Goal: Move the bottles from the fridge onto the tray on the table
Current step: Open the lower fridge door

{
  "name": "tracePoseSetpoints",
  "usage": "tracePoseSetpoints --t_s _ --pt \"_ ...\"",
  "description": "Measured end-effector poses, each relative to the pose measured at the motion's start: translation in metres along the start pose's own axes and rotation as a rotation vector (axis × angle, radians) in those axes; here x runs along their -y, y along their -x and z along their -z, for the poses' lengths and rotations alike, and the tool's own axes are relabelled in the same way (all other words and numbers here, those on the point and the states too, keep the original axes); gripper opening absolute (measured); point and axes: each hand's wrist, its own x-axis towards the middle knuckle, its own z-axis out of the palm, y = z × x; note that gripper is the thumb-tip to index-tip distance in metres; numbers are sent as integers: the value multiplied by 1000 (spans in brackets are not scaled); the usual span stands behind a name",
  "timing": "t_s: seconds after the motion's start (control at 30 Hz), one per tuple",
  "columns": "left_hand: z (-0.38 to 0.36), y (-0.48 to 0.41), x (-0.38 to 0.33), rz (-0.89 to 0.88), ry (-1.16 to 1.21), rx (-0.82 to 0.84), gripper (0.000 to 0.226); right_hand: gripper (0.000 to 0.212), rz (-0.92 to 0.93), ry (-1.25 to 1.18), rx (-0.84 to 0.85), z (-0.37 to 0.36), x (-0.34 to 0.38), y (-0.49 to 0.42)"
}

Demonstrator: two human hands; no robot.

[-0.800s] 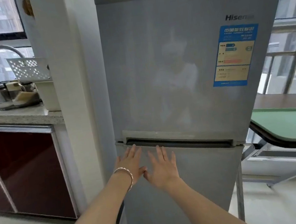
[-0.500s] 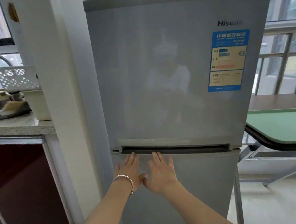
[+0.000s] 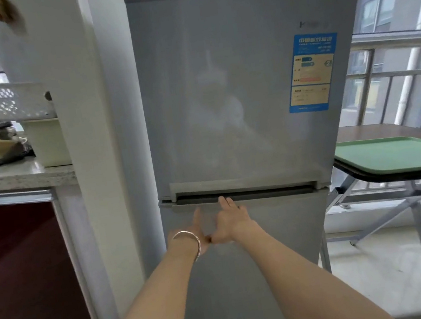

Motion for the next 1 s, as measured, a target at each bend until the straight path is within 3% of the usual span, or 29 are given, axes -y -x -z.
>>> tracePoseSetpoints --t_s 0.07,0.23,0.3,0.57,0.67,0.73,0.83,1.0 --pt "-13 9 7 4 -37 24 98 69 -15 -24 29 4 0 -1" --pt "-21 32 26 -195 -293 -555 60 46 -2 -135 -9 -3 -3 25" --pt "-26 42 31 -303 -331 -690 41 41 3 -123 -32 -8 -6 48" --pt "-29 125 9 -586 -250 -815 20 43 -26 -80 4 1 -28 132" --pt "-19 157 -6 -516 -213 -695 19 45 -93 -110 13 -2 -38 166" --pt "-15 174 -20 -490 -160 -466 36 49 -164 -196 -1 -1 -45 190" --pt "-12 193 -46 -481 106 -155 44 61 -257 -270 -12 4 -54 219" --pt "-22 213 -88 -569 207 -12 50 62 -453 -320 -137 10 -78 262"
